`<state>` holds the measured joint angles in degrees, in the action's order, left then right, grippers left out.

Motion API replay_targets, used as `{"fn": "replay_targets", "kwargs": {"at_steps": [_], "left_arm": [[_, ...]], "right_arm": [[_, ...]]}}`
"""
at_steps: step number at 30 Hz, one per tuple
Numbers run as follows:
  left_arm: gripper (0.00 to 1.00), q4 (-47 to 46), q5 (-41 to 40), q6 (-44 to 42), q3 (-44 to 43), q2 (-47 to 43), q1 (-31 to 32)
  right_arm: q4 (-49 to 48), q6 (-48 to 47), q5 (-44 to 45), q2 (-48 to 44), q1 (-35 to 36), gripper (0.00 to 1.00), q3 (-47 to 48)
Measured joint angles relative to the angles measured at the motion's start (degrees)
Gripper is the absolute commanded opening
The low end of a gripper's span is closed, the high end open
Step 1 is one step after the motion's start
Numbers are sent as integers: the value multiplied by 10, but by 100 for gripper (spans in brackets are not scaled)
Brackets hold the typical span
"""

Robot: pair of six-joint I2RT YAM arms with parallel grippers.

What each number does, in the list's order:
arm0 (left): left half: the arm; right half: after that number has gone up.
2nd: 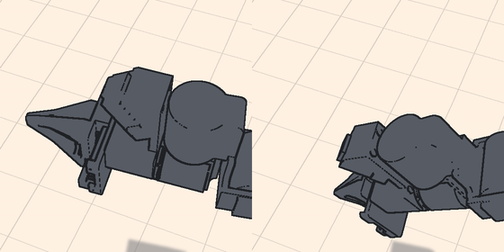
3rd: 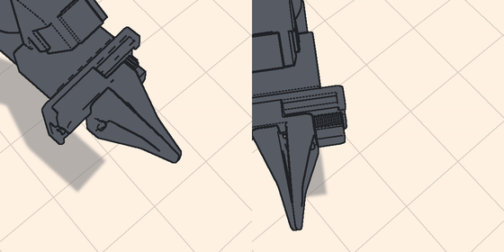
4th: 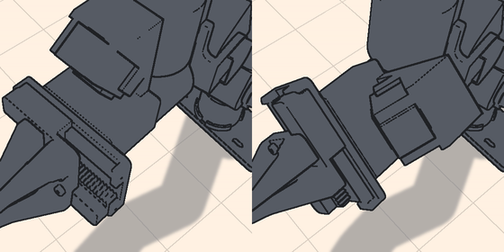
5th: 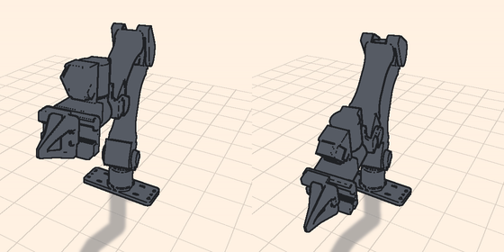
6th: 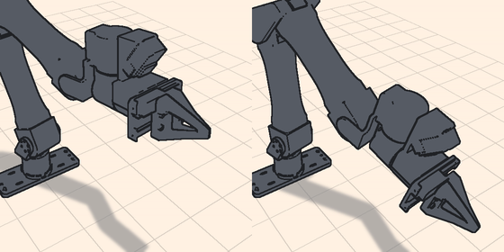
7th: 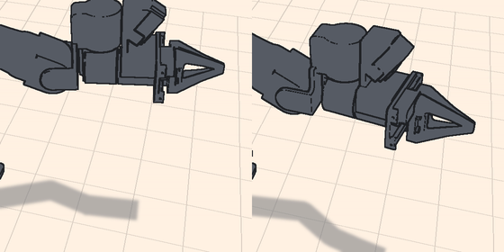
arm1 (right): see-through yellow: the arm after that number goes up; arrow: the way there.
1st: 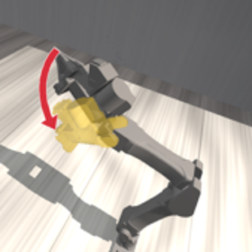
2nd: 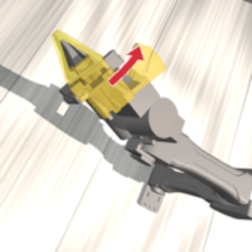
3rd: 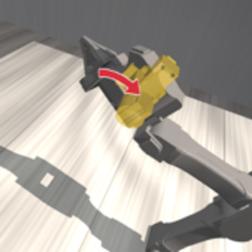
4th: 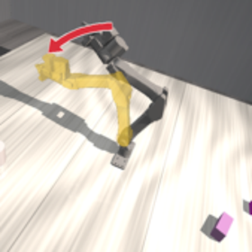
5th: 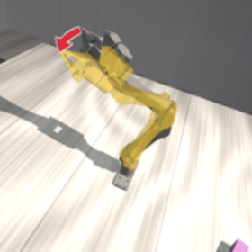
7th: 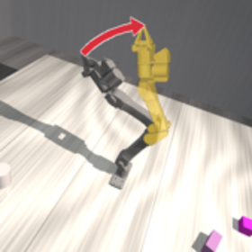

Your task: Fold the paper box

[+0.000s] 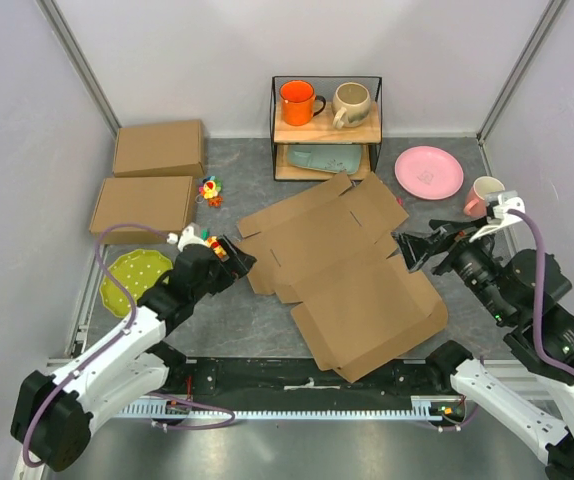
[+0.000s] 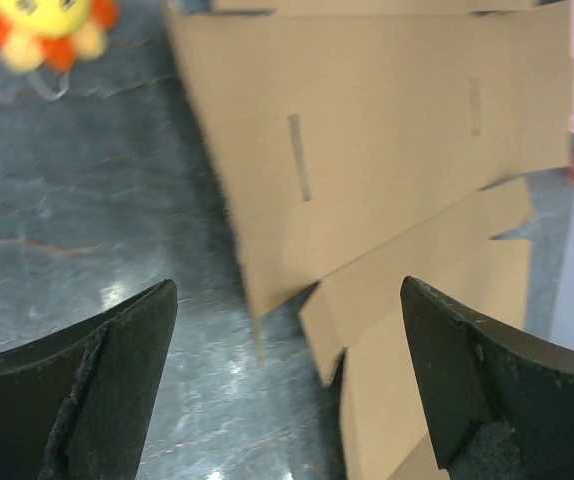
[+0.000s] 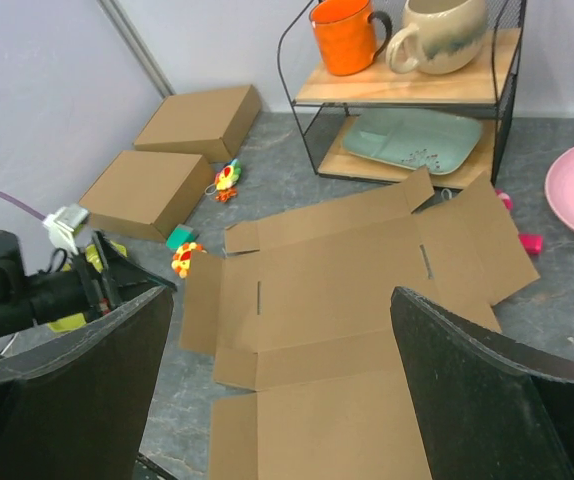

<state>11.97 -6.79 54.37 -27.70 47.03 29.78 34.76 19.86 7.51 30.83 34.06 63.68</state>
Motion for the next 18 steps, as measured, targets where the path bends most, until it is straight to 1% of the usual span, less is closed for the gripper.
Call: {"fn": "replay_targets", "kwargs": {"at_steps": [2,6,9,10,12,13,16,18], "left_arm": [[99,-12,-5,22,30,16,0],[98,-50,-4,47,37,80,5],[89,-92,-2,54,43,115,9],[82,-109,0,54,47,123,9],[76,-134,9,53,50,142,9],[71,-145,13,51,47,156,9],[59,-147,31,33,19,215,9],[54,-144,41,20,-2,243,9]], "right_arm": [[-12,6,-7,6,0,98,-11],[-27,20,-21,23,0,98,-25],[-35,27,-28,31,0,98,-30],[-37,29,-30,32,0,98,-31],[-39,31,-30,33,0,98,-33],[-40,31,-30,33,0,98,-33],[-42,31,-30,33,0,98,-33],[-42,31,-30,33,0,98,-33]]}}
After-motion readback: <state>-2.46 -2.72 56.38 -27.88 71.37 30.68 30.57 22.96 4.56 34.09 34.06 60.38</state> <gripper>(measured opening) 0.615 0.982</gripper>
